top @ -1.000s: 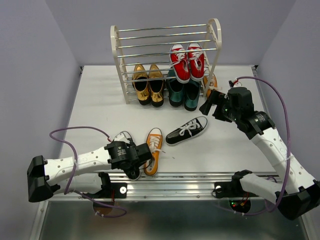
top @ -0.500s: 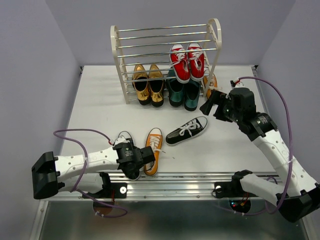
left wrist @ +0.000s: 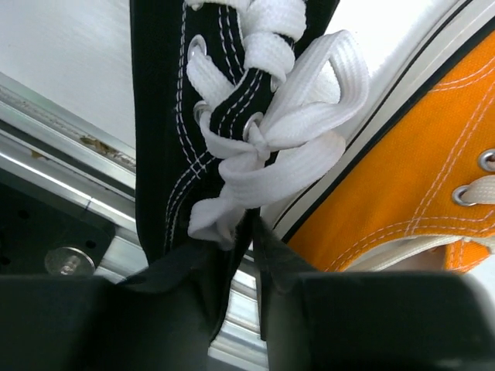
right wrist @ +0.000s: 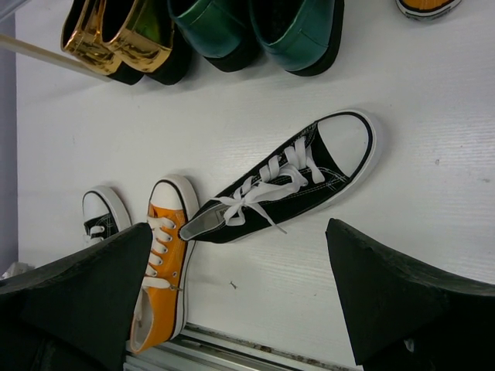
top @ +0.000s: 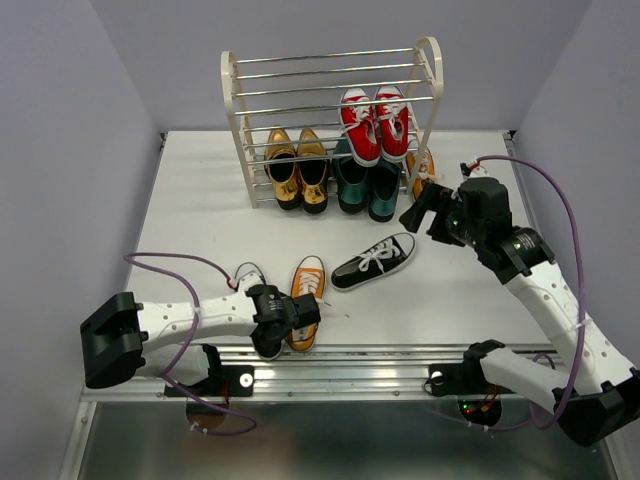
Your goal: Place and organize the shoes onto the shoe shelf
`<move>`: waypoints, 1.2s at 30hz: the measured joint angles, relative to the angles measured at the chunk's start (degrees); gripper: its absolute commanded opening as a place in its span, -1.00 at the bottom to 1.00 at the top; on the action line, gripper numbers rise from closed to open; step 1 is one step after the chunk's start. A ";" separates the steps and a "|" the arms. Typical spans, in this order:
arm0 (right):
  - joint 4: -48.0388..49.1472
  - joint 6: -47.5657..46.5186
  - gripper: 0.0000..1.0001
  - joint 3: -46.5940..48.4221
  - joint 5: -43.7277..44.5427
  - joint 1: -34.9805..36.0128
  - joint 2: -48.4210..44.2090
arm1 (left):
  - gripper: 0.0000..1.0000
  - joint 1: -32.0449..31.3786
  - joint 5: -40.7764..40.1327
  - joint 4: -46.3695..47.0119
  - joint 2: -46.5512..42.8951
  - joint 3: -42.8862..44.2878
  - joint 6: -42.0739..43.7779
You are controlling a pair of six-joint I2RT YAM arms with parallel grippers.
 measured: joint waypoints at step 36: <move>-4.26 -0.02 1.00 0.00 2.14 0.00 -7.93 | -1.00 3.43 -1.29 19.28 10.82 13.66 48.78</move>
